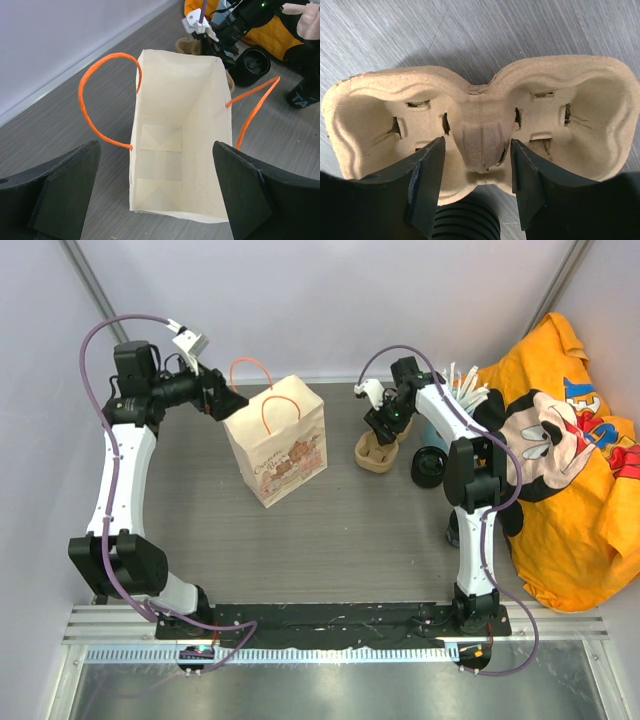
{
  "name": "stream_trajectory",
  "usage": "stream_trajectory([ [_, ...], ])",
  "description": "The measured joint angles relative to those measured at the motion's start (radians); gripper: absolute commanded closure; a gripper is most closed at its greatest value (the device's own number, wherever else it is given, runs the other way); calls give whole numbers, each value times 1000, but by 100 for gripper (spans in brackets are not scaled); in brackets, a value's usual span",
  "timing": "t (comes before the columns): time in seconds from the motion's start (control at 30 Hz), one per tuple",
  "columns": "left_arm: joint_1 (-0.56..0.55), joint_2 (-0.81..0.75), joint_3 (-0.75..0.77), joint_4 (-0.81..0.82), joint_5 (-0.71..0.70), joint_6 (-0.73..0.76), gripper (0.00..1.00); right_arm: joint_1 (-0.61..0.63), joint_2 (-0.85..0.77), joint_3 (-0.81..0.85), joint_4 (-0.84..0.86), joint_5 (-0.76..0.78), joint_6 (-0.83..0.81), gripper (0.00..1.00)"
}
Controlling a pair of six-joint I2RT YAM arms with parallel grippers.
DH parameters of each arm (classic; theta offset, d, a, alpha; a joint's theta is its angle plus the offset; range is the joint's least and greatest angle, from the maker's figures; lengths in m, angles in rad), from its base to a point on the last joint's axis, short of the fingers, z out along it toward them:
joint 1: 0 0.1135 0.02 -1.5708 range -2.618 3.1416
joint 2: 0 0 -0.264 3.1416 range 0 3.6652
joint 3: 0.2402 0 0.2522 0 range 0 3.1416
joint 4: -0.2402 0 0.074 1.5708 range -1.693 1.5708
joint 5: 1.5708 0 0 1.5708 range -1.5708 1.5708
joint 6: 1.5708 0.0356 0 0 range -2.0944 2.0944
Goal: Pack the takeout coffee
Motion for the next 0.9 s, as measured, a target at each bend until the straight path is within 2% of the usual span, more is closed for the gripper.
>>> stream_trajectory([
  [0.2,2,-1,-15,1,8,-14,0,0,0,-7,27,2,0,42],
  [0.4,7,-4,-28,8,16,-23,0,3,-1,-25,55,5,0,47],
  [0.9,12,-5,-48,25,36,-45,0,5,-62,-53,76,9,1,43],
])
